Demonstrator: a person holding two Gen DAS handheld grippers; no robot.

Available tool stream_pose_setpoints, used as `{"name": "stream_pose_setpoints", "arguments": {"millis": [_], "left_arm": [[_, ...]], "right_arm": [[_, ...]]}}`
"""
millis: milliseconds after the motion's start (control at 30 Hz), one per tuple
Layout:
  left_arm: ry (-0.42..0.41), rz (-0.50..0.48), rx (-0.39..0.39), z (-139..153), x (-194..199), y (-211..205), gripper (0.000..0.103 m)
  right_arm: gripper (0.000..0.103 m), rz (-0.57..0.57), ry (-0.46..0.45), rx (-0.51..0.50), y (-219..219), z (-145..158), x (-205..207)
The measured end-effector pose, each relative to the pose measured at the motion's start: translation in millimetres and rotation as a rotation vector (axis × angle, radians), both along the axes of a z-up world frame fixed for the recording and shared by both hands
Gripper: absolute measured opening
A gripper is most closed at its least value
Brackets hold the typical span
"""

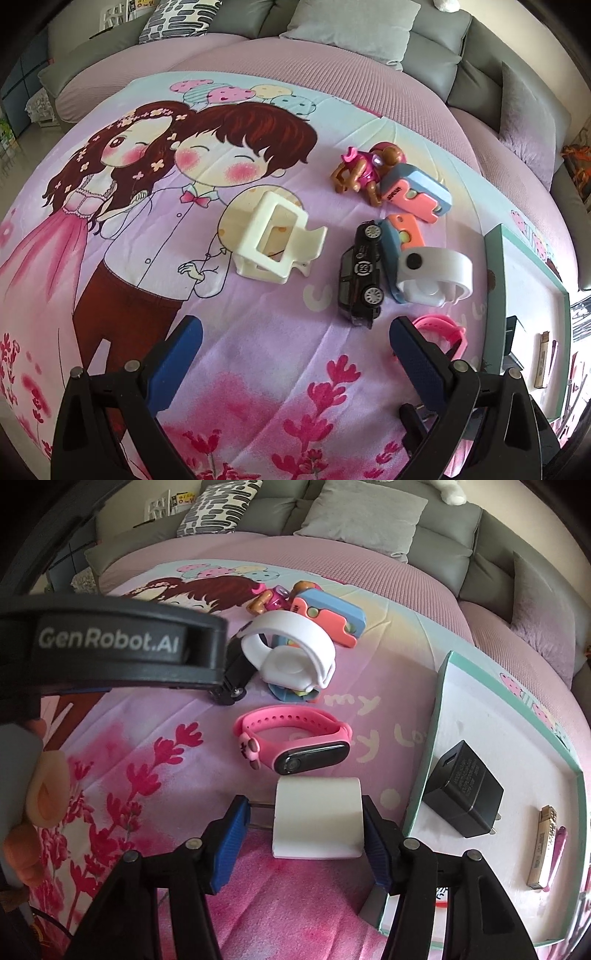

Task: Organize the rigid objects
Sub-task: 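Grasp the cream plastic stand with the left tool while the right tool holds the white charger, then place the cream stand in the green tray with the left tool while the right tool places the white charger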

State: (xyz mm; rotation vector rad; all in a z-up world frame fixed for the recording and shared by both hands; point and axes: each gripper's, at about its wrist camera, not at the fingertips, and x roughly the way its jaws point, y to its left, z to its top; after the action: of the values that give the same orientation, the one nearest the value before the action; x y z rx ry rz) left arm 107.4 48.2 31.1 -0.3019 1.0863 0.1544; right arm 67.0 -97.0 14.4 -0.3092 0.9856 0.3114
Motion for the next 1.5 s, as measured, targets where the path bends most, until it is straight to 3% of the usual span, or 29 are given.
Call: {"name": "stream_pose_setpoints", "arguments": {"millis": [233,400,567,700,833,1000,1067,1500], "left_arm": [[0.003,0.034,-0.003,-2,-1,8,0.101],[-0.025,0.056,0.054,3,1,10,0.101],[-0.071,0.080,0.029,2,6,17,0.101],[-0.093,0.075,0.057,-2,15,17,0.100],[-0.099,0.081,0.053,-5,20,21,0.086],[-0.108,0.067,0.063,-9,28,18,0.076],[-0.111,0.054,0.055,-9,30,18,0.053],[-0.158,0.017,0.037,11,22,10,0.048]], "right_arm": [[0.060,-0.008,0.011,0.024,-3,5,4],[0.060,-0.026,0.021,0.078,-11,11,7],[0.060,-0.037,0.001,0.076,-15,20,10],[0.060,-0.059,-0.003,0.096,-21,25,10],[0.060,-0.062,-0.008,0.103,-23,27,10],[0.060,-0.063,-0.005,0.112,-24,28,11],[0.060,-0.063,-0.005,0.112,-24,28,11],[0.060,-0.081,-0.024,0.148,-32,37,10]]}}
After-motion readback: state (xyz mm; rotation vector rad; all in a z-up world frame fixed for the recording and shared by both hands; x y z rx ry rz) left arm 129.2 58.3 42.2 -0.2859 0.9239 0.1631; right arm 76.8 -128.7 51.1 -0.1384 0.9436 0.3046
